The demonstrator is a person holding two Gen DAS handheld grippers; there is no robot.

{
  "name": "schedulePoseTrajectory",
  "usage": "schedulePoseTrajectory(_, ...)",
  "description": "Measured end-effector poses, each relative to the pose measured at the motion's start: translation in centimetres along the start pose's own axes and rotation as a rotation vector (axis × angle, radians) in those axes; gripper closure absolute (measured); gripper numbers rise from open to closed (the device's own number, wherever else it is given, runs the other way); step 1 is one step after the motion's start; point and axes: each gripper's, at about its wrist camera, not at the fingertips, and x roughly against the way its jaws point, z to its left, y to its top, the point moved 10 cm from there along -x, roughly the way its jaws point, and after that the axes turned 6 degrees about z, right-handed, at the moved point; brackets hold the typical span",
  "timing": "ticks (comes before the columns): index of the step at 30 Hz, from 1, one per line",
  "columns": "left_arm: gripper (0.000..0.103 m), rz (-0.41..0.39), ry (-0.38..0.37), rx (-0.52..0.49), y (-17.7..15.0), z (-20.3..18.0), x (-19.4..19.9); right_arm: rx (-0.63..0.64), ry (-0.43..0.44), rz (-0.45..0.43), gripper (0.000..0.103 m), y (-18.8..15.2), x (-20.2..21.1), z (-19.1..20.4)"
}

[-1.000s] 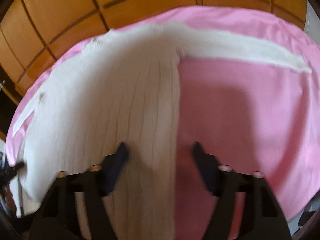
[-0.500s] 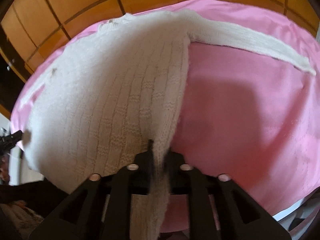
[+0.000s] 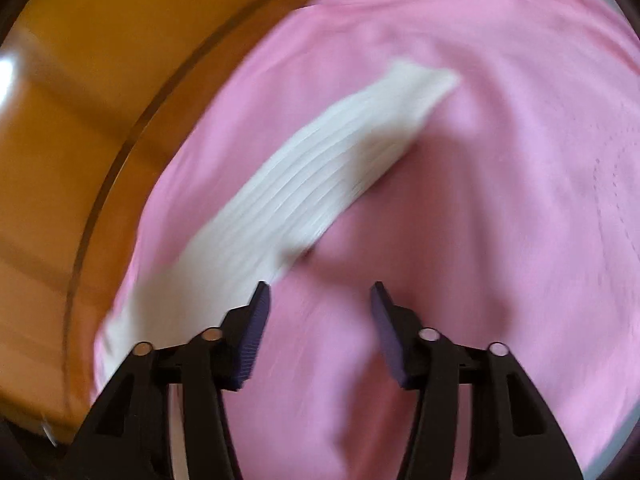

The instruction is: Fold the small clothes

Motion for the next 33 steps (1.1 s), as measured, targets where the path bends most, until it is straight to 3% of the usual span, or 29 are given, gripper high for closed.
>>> schedulePoseTrajectory(3,0.037,0.048,-0.005,-0.017,0.2,-1.2,-1.8,-0.085,-0.014,-0.031,0.056,3.5,-1.4,-1.7)
schedulePoseTrajectory(6,0.036,0.081,0.006,-0.02,0.4,-1.7,-3.3,-0.082,-0.04,-0.036,0.056,6.0,-2.7,-1.8)
schedulePoseTrajectory(7,0.036,0.088,0.007,-0.018,0.6,-1.7,-3.8,-0.08,-0.054,-0.036,0.064,6.6,-3.0,-1.7)
schedulePoseTrajectory(8,0.035,0.091,0.011,-0.017,0.7,-1.8,-4.1,-0.069,-0.081,-0.034,0.085,7.1,-3.3,-1.6)
schedulePoseTrajectory(9,0.032,0.093,0.02,-0.015,0.8,-1.7,-4.4,-0.043,-0.114,-0.031,0.097,7.4,-3.5,-1.3)
schedulePoseTrajectory(10,0.031,0.093,0.023,-0.013,1.0,-1.8,-4.7,-0.02,-0.13,-0.034,0.097,7.5,-3.3,-1.0)
schedulePoseTrajectory(16,0.027,0.104,0.004,-0.012,1.5,-1.9,-5.9,0.276,-0.02,-0.08,0.097,5.8,-0.2,10.3)
schedulePoseTrajectory(20,0.028,0.103,-0.033,0.027,2.0,-1.6,-6.0,0.492,0.126,-0.042,0.097,-0.4,1.1,21.0)
schedulePoseTrajectory(24,0.028,0.079,-0.066,0.051,2.8,-1.3,-5.4,0.702,0.247,0.052,0.097,-10.1,0.0,30.8)
schedulePoseTrajectory(30,0.028,0.06,-0.112,0.126,4.2,0.5,-5.0,0.927,0.352,0.228,0.097,-25.2,-3.1,40.1)
schedulePoseTrajectory(31,0.028,0.053,-0.115,0.145,4.5,1.0,-4.9,0.951,0.371,0.258,0.094,-27.2,-3.3,40.8)
schedulePoseTrajectory(32,0.028,0.049,-0.116,0.154,4.7,1.3,-4.9,0.97,0.388,0.289,0.072,-28.8,-3.3,41.3)
schedulePoseTrajectory(33,0.028,0.046,-0.121,0.167,5.0,1.7,-4.9,0.985,0.393,0.3,0.058,-30.1,-3.2,41.6)
